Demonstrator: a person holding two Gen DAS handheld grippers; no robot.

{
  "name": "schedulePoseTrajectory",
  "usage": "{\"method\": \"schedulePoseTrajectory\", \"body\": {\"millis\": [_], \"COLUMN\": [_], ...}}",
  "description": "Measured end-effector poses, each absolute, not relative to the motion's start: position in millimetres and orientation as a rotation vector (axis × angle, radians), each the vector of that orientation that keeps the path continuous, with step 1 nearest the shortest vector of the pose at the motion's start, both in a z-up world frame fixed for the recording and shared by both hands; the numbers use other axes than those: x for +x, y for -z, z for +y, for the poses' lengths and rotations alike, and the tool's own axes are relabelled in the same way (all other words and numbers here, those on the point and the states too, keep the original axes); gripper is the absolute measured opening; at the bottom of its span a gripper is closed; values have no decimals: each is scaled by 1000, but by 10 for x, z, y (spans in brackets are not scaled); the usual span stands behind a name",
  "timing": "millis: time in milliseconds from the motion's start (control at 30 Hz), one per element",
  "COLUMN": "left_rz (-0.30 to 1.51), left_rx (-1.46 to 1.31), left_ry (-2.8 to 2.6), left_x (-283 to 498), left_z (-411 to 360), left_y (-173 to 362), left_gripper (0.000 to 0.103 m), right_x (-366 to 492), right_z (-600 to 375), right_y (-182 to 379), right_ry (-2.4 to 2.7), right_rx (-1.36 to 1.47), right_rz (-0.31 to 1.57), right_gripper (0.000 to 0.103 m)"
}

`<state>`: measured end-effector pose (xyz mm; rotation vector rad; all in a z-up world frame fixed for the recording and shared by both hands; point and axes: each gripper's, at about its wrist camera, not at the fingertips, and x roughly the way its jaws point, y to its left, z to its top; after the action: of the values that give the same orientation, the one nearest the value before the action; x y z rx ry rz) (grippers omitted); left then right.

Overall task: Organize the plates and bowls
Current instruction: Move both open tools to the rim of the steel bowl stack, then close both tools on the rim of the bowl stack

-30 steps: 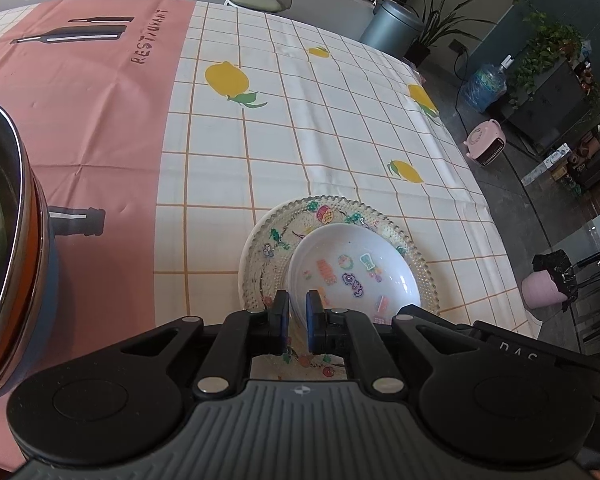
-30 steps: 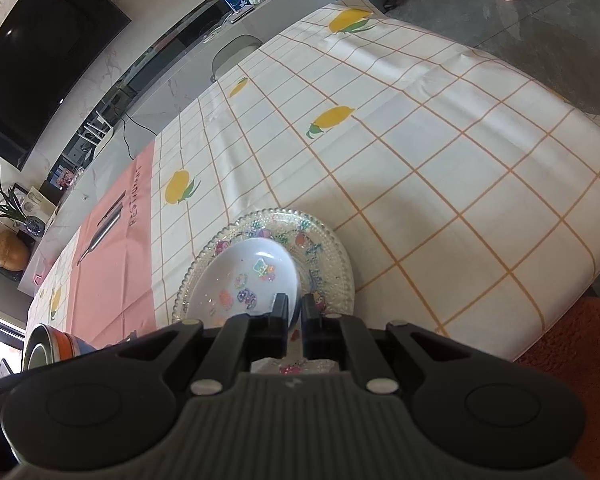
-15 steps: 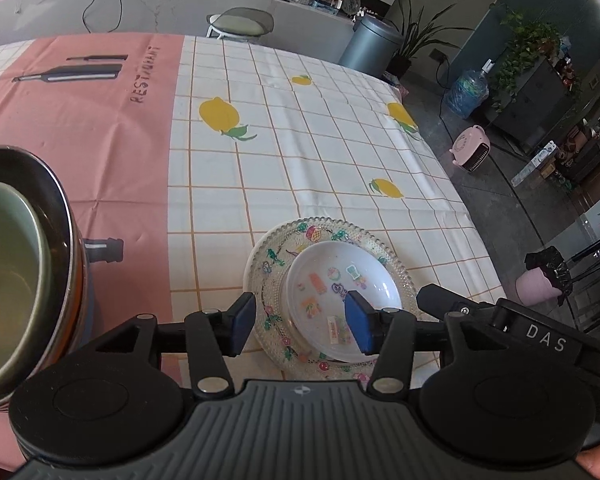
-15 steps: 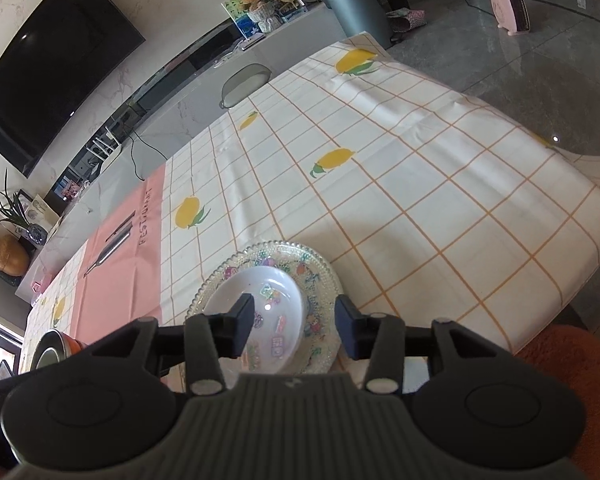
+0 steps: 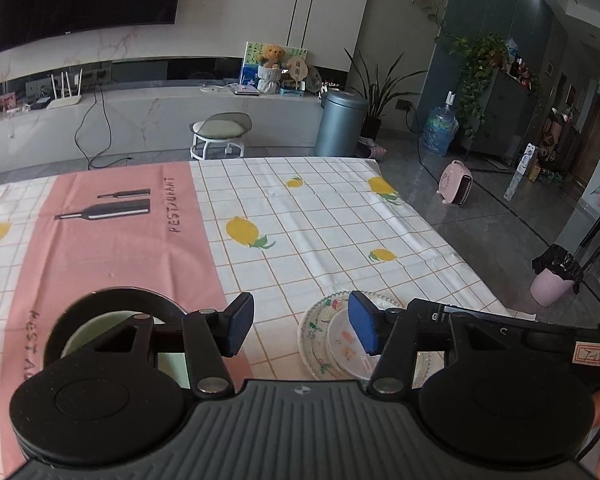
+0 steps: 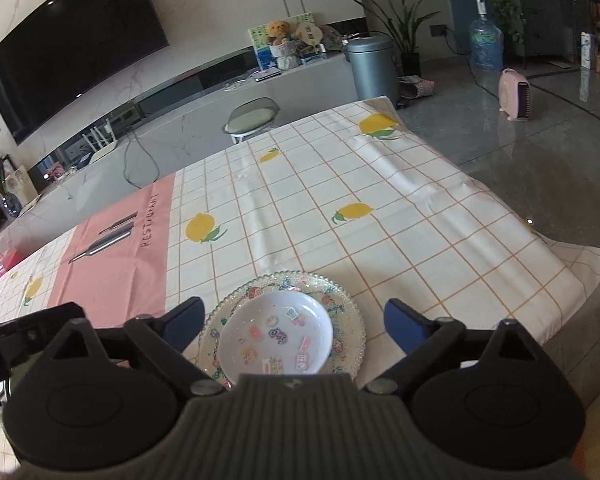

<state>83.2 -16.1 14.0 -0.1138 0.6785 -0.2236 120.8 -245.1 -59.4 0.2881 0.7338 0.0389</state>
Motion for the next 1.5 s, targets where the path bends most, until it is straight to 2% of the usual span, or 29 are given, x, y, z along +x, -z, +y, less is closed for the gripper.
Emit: {"method": "schedulePoseTrajectory", "body": {"millis": [233, 433, 633, 1133, 1500], "left_rz": [706, 670, 726, 895, 948], "left_rx": [-160, -193, -315, -598, -707], "left_ry": [179, 56, -36, -62, -19], "left_x": [791, 731, 768, 866, 975], "left_z": [344, 782, 1206, 1579, 1569], "left_y": [-230, -222, -18, 700, 961], "left_gripper": [66, 82, 84, 82, 73], "right_x": [1229, 1239, 1309, 1536, 1659], "right_z": [-2104, -1656, -1328, -940, -880], "right_y": [600, 581, 620, 991, 1214], "right_ry": [-120, -280, -344, -374, -384], "right_rx": [294, 313, 336, 381, 435], "right_rz": [830, 880, 940, 1111, 1187], "right_gripper": [96, 96, 98, 97, 83]}}
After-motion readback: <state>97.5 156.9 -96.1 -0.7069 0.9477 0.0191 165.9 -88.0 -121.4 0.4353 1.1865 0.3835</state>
